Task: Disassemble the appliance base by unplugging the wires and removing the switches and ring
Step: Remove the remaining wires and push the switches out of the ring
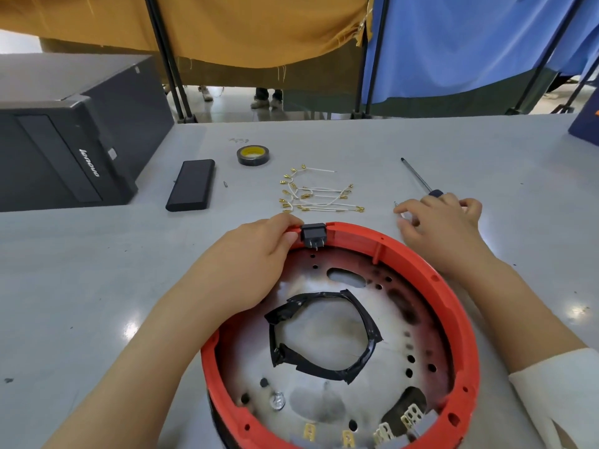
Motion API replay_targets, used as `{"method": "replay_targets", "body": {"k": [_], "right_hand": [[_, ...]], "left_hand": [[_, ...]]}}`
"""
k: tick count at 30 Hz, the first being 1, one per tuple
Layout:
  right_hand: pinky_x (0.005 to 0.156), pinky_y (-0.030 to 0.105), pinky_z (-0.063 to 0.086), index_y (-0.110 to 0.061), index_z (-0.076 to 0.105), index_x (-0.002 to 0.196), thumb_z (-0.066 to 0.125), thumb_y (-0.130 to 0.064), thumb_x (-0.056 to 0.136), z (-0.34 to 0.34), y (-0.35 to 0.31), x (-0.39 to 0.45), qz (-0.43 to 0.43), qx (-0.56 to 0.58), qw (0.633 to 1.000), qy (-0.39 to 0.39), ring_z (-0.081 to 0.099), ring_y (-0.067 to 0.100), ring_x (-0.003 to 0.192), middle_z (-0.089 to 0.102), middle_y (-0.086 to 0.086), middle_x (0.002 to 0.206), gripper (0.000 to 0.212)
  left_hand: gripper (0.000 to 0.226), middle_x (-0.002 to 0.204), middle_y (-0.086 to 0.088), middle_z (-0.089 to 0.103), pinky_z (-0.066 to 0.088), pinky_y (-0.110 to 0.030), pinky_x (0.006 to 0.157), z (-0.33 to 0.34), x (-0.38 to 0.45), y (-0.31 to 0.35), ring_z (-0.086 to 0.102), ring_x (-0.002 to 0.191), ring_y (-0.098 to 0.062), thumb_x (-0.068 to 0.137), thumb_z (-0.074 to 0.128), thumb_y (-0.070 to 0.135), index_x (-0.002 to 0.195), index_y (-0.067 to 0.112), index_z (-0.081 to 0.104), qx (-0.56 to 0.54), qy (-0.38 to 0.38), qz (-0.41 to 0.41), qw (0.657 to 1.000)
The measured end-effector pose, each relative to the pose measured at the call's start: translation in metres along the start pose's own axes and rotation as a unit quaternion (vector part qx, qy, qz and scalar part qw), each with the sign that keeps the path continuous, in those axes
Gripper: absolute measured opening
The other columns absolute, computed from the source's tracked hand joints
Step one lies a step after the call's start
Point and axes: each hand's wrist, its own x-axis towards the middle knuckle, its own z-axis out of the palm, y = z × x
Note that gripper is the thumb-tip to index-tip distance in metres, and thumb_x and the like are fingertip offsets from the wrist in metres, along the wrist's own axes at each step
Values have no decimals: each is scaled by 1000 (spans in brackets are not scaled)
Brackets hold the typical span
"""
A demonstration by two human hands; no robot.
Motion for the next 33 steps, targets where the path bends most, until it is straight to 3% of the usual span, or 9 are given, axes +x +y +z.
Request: {"method": "replay_targets", "body": {"k": [3,7,10,13,17,21,26,30,33], "right_hand": [[89,24,33,-37,63,99,48,-32,96,-33,-15,1,-17,211,976,-48,50,8,105,64,-17,97,16],[68,1,40,-39,65,99,55,-35,94,-82,-59,-6,-117,414,891,-143,58,-10,89,66,-27,91,13],[84,10,42,-38,56,120,53,-51,85,-89,-93,-11,-191,324,904,-202,53,-4,102,58,-23,107,37],[99,34,39,-23,43,133,51,-44,91,-69,-115,-18,-261,110,946,-159,43,15,119,49,-4,126,48],[92,36,42,-15,45,124,44,-35,96,-55,-116,-26,-288,58,953,-69,42,20,113,49,3,122,35],[80,33,44,-10,48,117,39,-33,98,-52,-119,-27,-306,-57,950,-3,44,22,109,51,6,114,32],[46,24,42,-18,66,88,59,-39,82,-50,-130,-36,-228,-181,955,51,64,15,69,65,-4,76,22],[57,35,34,-9,47,114,34,-33,98,-44,-133,-30,-241,-148,959,19,61,28,91,58,8,105,31],[60,37,31,-7,41,117,28,-31,100,-41,-130,-25,-263,-145,953,30,59,32,97,56,12,113,32]], "left_hand": [[27,113,9,62,37,-28,81,-1,1,0,54,102,-15,101,32,35,119,36,51,-15,-5,0,1000],[24,107,6,64,42,-32,84,-1,3,1,56,99,-18,100,35,34,114,35,54,-23,-6,-9,1000],[24,106,3,65,42,-35,84,0,4,2,56,99,-20,100,36,33,113,30,55,-16,-2,-6,1000],[25,109,-3,65,43,-38,84,2,5,4,57,101,-25,100,36,31,113,22,55,8,4,-5,1000],[27,111,-8,64,42,-41,86,3,5,6,56,102,-29,100,34,30,114,16,53,49,1,2,999],[26,104,-10,63,40,-38,74,6,6,6,58,94,-32,101,30,32,106,13,48,117,14,20,993],[14,101,-8,59,35,-35,61,13,6,2,59,87,-33,100,32,28,99,17,40,228,54,55,971],[12,103,-6,56,28,-34,55,16,5,2,61,86,-32,97,36,20,107,14,40,294,71,68,951],[13,107,-6,53,28,-34,54,16,7,3,61,86,-30,98,38,19,109,13,41,312,77,70,944]]}}
